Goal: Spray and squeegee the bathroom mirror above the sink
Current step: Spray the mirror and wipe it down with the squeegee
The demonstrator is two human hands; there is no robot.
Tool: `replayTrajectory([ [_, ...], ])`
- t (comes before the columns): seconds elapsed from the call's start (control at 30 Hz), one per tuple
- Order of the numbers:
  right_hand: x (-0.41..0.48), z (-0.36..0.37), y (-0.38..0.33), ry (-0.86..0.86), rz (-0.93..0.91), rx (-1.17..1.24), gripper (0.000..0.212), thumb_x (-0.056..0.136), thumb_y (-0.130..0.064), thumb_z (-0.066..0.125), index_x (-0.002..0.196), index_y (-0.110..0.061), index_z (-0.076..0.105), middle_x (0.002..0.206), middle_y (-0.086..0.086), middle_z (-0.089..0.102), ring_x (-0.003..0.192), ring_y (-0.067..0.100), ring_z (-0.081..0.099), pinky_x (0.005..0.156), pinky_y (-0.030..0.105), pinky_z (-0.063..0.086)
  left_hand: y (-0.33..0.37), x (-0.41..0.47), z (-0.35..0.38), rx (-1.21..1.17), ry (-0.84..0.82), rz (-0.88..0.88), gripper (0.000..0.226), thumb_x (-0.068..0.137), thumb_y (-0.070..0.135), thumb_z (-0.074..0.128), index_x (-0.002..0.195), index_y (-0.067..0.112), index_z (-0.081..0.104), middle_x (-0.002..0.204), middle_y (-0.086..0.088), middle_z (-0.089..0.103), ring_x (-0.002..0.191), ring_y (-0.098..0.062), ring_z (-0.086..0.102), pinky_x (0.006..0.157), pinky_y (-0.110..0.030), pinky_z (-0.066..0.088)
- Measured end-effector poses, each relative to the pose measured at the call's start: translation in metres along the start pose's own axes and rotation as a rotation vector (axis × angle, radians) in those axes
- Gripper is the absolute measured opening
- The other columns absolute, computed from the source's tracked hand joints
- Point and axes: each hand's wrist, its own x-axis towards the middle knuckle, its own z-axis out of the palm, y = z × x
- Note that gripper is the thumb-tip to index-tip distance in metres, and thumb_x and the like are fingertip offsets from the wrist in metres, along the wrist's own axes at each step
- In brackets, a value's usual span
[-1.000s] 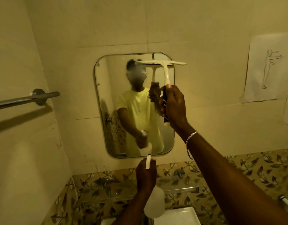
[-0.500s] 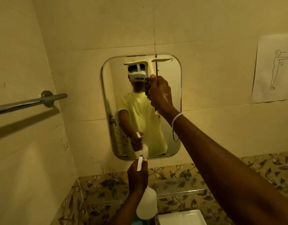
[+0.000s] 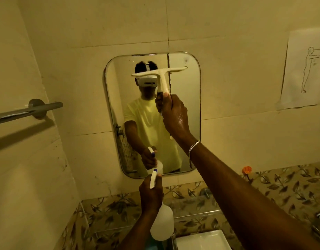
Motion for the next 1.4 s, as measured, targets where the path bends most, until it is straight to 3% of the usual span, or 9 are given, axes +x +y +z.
replayTrajectory([
  [0.1, -0.039, 0.005, 0.046, 0.023, 0.007, -0.029, 0.037, 0.112, -0.038, 0.042, 0.118, -0.009, 0.064, 0.083, 0.008, 0.068, 0.068, 0.021, 0.067, 0.058, 0.040, 0.056, -0.003, 0.000, -0.005, -0.031, 0.012, 0.030, 0.021, 0.093, 0.024, 0.069, 0.074, 0.028, 0.064, 0.059, 0.005, 0.063, 0.055, -0.006, 0.064, 0.044, -0.013, 0.046],
  [0.2, -0.094, 0.007, 0.099, -0.010, 0.093, -0.011, 0.029, 0.111, -0.040, 0.042, 0.103, -0.021, 0.062, 0.068, -0.006, 0.054, 0.055, 0.004, 0.054, 0.045, 0.019, 0.041, -0.008, 0.002, -0.013, 0.003, 0.031, 0.036, 0.012, 0.093, 0.020, 0.069, 0.087, 0.011, 0.071, 0.065, 0.005, 0.065, 0.059, -0.008, 0.064, 0.051, -0.016, 0.049],
  [0.3, -0.159, 0.002, 0.151, -0.036, 0.232, 0.008, 0.034, 0.105, -0.050, 0.040, 0.091, -0.026, 0.061, 0.063, -0.001, 0.055, 0.051, 0.003, 0.051, 0.048, 0.021, 0.040, -0.015, 0.002, -0.021, 0.002, 0.042, 0.032, 0.012, 0.094, 0.022, 0.068, 0.083, 0.018, 0.070, 0.068, 0.001, 0.069, 0.064, -0.014, 0.068, 0.056, -0.029, 0.057],
  [0.43, -0.227, -0.001, 0.196, -0.045, 0.412, -0.001, 0.042, 0.098, -0.057, 0.039, 0.093, -0.023, 0.064, 0.065, 0.000, 0.057, 0.055, 0.004, 0.054, 0.052, 0.020, 0.045, -0.020, -0.001, -0.033, 0.010, 0.051, 0.071, 0.006, 0.094, 0.022, 0.067, 0.088, 0.023, 0.068, 0.074, 0.007, 0.070, 0.072, -0.010, 0.070, 0.060, -0.024, 0.056],
  [0.63, -0.280, -0.017, 0.224, -0.084, 0.658, -0.031, 0.039, 0.107, -0.044, 0.043, 0.099, -0.017, 0.070, 0.076, 0.005, 0.070, 0.072, 0.019, 0.068, 0.063, 0.024, 0.050, -0.023, -0.011, -0.037, 0.016, 0.026, 0.064, 0.003, 0.095, 0.025, 0.065, 0.093, 0.024, 0.067, 0.077, 0.016, 0.066, 0.074, -0.004, 0.066, 0.060, -0.015, 0.051],
  [0.83, -0.224, -0.033, 0.174, 0.012, 0.412, 0.037, 0.052, 0.096, -0.065, 0.041, 0.084, -0.020, 0.063, 0.066, 0.017, 0.057, 0.057, 0.019, 0.053, 0.054, 0.037, 0.046, -0.017, -0.010, -0.032, -0.003, 0.033, 0.069, 0.006, 0.094, 0.025, 0.067, 0.088, 0.025, 0.067, 0.073, 0.012, 0.068, 0.070, -0.008, 0.068, 0.056, -0.013, 0.050],
  [1.0, -0.102, -0.054, 0.095, 0.065, 0.216, 0.079, 0.038, 0.107, -0.055, 0.043, 0.083, -0.031, 0.060, 0.064, -0.004, 0.055, 0.048, 0.005, 0.050, 0.044, 0.024, 0.043, -0.008, -0.008, -0.024, -0.022, 0.042, 0.068, 0.018, 0.093, 0.027, 0.069, 0.075, 0.031, 0.065, 0.063, 0.010, 0.066, 0.059, -0.006, 0.066, 0.047, -0.009, 0.048],
  [1.13, -0.012, -0.070, 0.027, 0.114, 0.071, 0.041, 0.043, 0.108, -0.055, 0.040, 0.073, -0.038, 0.059, 0.058, -0.014, 0.062, 0.051, 0.000, 0.054, 0.048, 0.022, 0.043, -0.004, -0.010, -0.018, -0.040, 0.043, 0.079, 0.018, 0.092, 0.026, 0.069, 0.074, 0.029, 0.064, 0.061, 0.006, 0.066, 0.060, -0.008, 0.067, 0.046, -0.012, 0.049],
  [1.4, 0.061, -0.077, -0.014, 0.154, 0.046, 0.028, 0.048, 0.108, -0.053, 0.040, 0.069, -0.032, 0.058, 0.050, -0.010, 0.060, 0.034, -0.005, 0.052, 0.038, 0.014, 0.040, 0.001, -0.010, -0.014, 0.006, 0.043, 0.070, 0.021, 0.092, 0.024, 0.070, 0.074, 0.030, 0.063, 0.061, 0.009, 0.065, 0.057, -0.010, 0.065, 0.048, -0.014, 0.046],
])
